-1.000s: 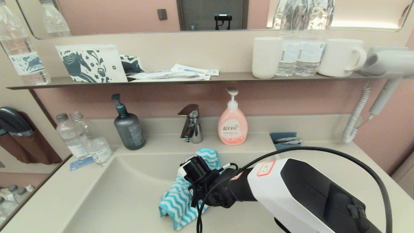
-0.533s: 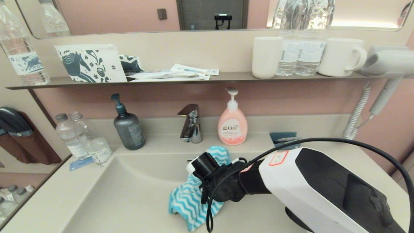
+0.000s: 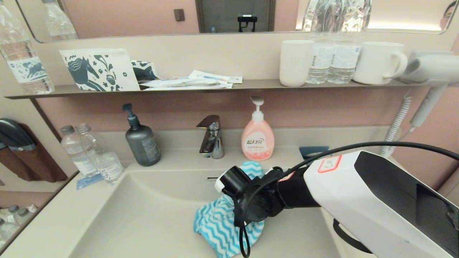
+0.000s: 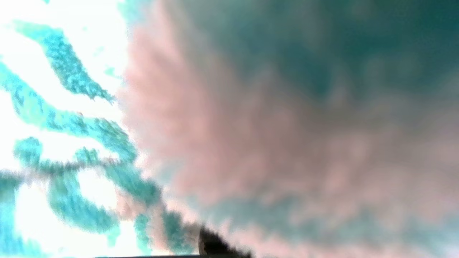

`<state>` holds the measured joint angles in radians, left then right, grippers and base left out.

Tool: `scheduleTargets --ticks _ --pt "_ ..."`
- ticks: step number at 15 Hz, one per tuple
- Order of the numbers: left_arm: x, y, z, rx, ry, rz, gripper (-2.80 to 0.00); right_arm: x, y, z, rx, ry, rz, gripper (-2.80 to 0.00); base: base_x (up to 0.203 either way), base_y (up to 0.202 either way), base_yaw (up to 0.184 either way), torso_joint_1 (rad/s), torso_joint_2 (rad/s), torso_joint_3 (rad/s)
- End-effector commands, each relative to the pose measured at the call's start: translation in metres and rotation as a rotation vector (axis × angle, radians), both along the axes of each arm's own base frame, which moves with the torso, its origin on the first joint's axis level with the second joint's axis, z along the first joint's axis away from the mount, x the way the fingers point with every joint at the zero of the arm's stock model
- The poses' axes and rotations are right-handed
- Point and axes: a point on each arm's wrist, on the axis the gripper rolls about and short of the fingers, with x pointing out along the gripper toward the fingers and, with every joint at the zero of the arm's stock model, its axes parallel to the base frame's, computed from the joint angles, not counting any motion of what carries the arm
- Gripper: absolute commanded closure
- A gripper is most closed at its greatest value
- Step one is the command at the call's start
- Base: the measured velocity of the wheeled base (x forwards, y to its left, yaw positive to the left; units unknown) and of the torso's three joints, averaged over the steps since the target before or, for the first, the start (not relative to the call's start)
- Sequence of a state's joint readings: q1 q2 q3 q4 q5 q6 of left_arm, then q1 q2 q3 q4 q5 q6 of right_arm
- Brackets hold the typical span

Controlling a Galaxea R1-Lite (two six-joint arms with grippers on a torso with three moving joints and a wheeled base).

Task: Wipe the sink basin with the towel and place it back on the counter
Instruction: Wipe the sink

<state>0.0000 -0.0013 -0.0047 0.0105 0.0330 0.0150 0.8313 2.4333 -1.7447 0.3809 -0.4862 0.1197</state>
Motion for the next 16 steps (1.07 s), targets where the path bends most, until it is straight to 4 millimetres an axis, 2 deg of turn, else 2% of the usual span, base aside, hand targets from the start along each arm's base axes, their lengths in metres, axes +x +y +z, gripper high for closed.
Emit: scheduleTargets --ticks 1,4,9,13,16 --pt "0.0 0.0 0.0 0.0 0.002 0.001 0.0 -0.01 -0.007 0.014 -0.033 0.033 0.006 0.0 0.0 0.0 0.0 0.0 0.0 0.0" --pt "0.0 0.0 0.0 0.0 0.002 0.001 0.0 -0.033 -0.01 0.014 -0.095 0.123 0.05 0.0 0.0 0.0 0.0 0.0 0.0 0.0" --pt "0.0 0.0 0.0 0.0 0.002 0.001 0.0 -0.08 0.02 0.004 -0.029 0.207 0.113 0.0 0.0 0.0 0.0 0.0 0.0 0.0" --pt "0.0 0.0 0.0 0.0 0.002 0.001 0.0 -0.099 0.034 -0.013 -0.024 0.265 0.122 0.0 0.0 0.0 0.0 0.0 0.0 0.0" --pt "0.0 0.0 0.0 0.0 0.002 0.001 0.0 -0.098 0.052 0.004 0.155 0.253 0.081 0.0 0.0 0.0 0.0 0.0 0.0 0.0"
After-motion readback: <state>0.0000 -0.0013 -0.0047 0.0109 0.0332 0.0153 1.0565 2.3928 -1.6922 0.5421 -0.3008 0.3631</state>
